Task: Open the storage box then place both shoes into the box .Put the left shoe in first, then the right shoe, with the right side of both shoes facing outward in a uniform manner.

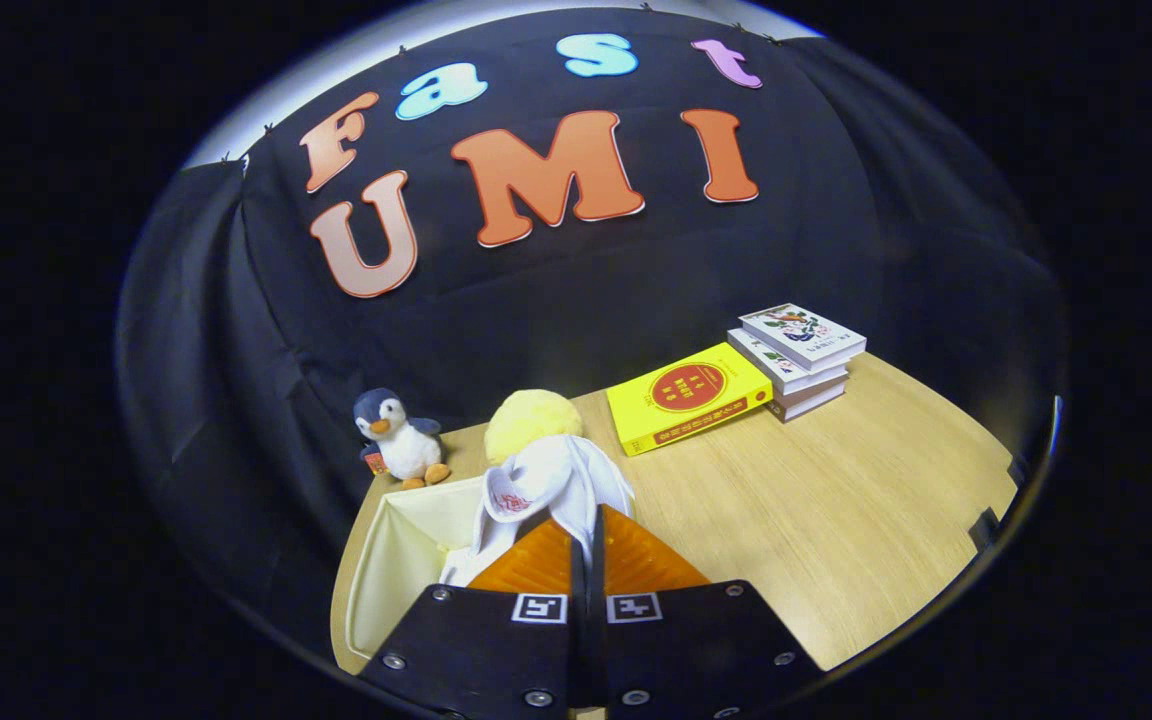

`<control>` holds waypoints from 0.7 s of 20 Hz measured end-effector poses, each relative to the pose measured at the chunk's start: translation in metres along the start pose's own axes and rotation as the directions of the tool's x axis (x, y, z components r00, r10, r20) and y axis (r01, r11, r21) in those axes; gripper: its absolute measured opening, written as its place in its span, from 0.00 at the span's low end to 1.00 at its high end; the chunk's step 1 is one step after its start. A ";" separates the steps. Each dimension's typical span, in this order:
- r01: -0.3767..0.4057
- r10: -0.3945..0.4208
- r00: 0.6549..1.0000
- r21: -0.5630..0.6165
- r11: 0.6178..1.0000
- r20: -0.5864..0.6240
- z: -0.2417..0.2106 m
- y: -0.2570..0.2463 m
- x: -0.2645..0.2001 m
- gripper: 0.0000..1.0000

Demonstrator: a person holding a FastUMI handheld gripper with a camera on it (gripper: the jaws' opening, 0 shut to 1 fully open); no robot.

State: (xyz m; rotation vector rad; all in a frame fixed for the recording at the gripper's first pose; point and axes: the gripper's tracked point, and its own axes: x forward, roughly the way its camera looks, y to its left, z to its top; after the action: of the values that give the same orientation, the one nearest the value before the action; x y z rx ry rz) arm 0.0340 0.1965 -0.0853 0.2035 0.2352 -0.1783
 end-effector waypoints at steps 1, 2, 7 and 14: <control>-0.007 0.007 1.000 -0.007 1.000 0.002 -0.003 0.013 -0.001 0.00; -0.015 0.015 1.000 -0.009 1.000 -0.001 -0.008 0.027 0.000 0.00; -0.019 0.017 0.999 -0.066 0.998 -0.034 -0.036 0.058 0.012 0.00; 0.029 -0.040 0.995 -0.116 0.993 -0.092 -0.070 0.052 0.033 0.00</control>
State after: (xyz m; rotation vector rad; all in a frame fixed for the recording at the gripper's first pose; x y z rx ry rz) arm 0.0610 0.2573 -0.1509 0.0938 0.3424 -0.1888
